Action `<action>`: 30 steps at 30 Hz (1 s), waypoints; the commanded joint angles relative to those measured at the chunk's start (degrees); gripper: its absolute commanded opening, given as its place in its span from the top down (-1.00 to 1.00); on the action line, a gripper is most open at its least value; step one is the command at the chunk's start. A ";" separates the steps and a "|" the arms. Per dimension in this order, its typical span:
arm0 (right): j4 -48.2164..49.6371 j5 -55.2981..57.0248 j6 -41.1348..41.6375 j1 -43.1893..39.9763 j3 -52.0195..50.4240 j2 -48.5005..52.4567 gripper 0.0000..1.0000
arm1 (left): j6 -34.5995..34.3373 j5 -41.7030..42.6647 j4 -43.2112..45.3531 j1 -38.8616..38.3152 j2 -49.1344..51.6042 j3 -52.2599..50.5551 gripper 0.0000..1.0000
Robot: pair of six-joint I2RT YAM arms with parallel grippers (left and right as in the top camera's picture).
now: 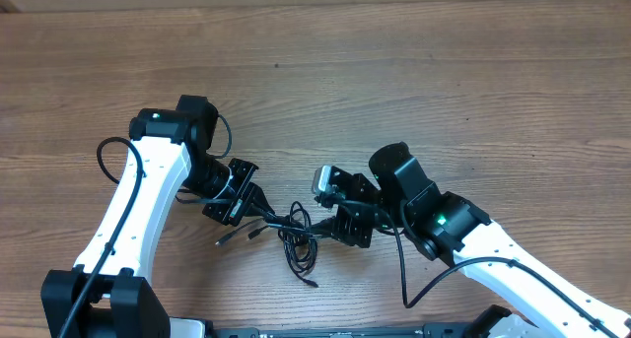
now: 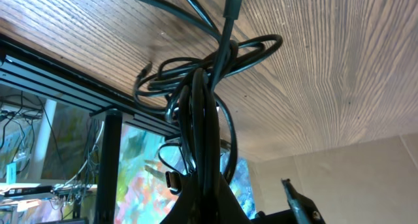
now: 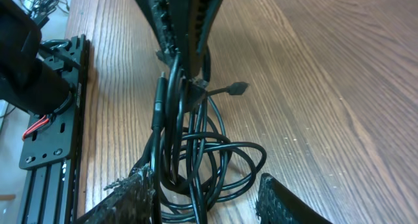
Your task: Untangle cables
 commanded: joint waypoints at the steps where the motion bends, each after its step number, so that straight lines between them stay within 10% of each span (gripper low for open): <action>1: 0.85 -1.31 -0.46 1.70 1.18 0.07 0.00 | -3.98 -1.86 -0.02 -0.15 0.42 0.79 0.91; 17: 0.55 2.84 -0.48 6.60 1.18 3.58 0.01 | -6.82 0.59 0.39 -0.15 0.42 0.79 0.92; 30: 1.79 -1.68 -0.39 6.60 1.18 4.61 0.92 | -5.97 -0.48 0.39 -0.15 0.42 0.79 0.92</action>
